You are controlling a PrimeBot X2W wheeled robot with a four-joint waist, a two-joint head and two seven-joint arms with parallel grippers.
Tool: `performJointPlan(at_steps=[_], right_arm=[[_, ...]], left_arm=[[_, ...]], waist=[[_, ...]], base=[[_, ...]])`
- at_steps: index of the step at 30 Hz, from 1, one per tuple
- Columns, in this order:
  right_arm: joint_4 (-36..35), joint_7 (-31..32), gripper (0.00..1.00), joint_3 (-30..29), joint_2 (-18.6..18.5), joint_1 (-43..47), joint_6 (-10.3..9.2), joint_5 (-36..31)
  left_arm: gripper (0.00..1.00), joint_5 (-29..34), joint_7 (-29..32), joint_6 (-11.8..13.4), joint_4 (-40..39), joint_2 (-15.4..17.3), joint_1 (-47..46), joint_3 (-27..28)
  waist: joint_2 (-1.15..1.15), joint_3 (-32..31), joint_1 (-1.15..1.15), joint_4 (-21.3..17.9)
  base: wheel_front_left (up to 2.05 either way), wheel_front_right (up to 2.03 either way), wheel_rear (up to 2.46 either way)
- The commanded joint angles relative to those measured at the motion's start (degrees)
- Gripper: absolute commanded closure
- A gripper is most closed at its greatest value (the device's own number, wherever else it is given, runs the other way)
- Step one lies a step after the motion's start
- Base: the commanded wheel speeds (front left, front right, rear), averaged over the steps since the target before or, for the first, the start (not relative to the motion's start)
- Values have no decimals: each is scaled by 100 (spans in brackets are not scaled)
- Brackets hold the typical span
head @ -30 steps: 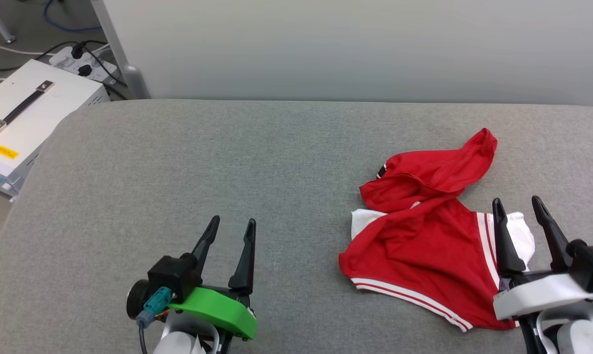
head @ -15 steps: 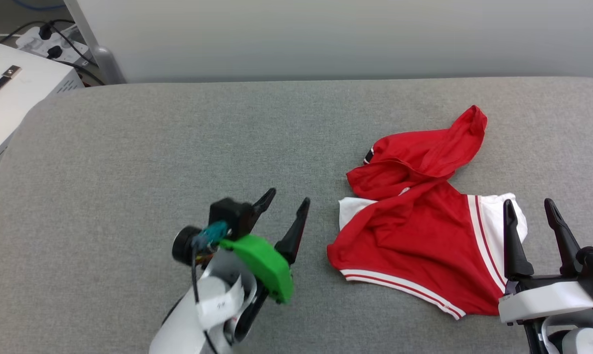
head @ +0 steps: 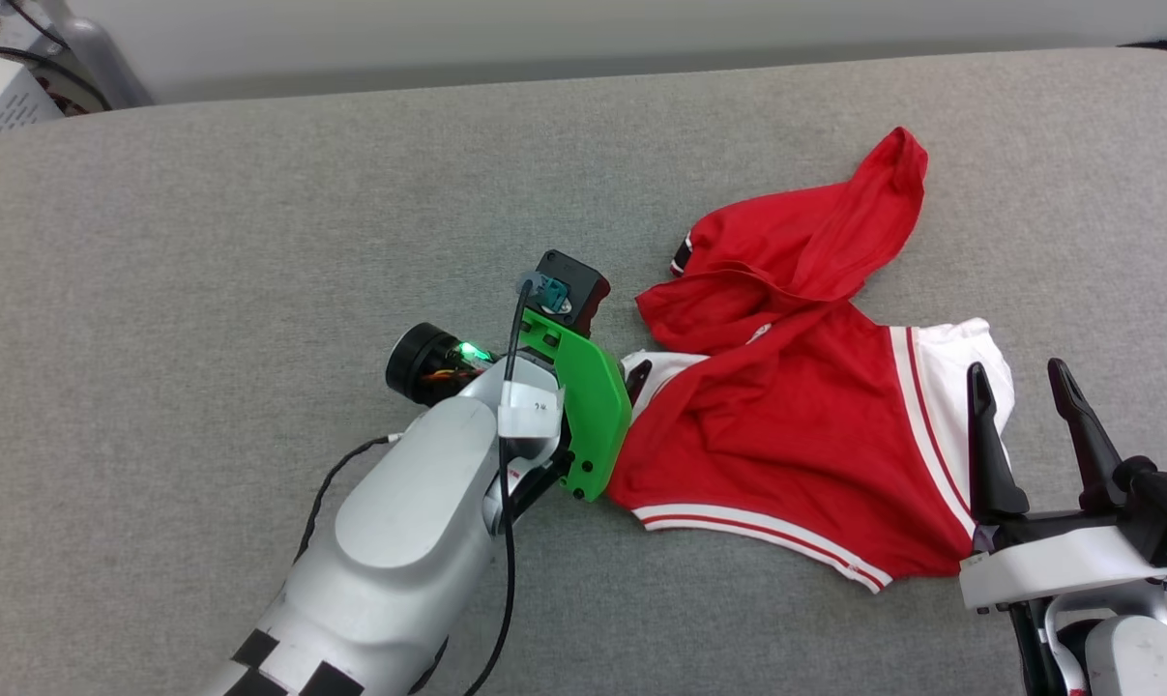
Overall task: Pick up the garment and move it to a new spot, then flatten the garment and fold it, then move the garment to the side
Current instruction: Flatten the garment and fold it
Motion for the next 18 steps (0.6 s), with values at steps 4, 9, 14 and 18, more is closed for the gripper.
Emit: performJointPlan(at_steps=[4,9,14,18], right_arm=[[71,-45,0,28,47,-154,-3,0],[138,-56,0,44,67,-209,-3,19],[142,-59,0,50,78,-255,-3,21],[159,-60,0,64,82,-251,-3,7]], left_arm=[[0,-90,109,-15,242,58,-332,-202],[0,-190,156,-15,442,124,-493,-483],[100,-261,22,-15,653,158,-553,-602],[100,-321,-312,-13,790,155,-561,-550]], waist=[[68,339,0,-301],[68,435,0,-358],[68,465,0,-357],[68,388,0,-272]], base=[[0,0,0],[0,0,0],[0,0,0],[0,0,0]])
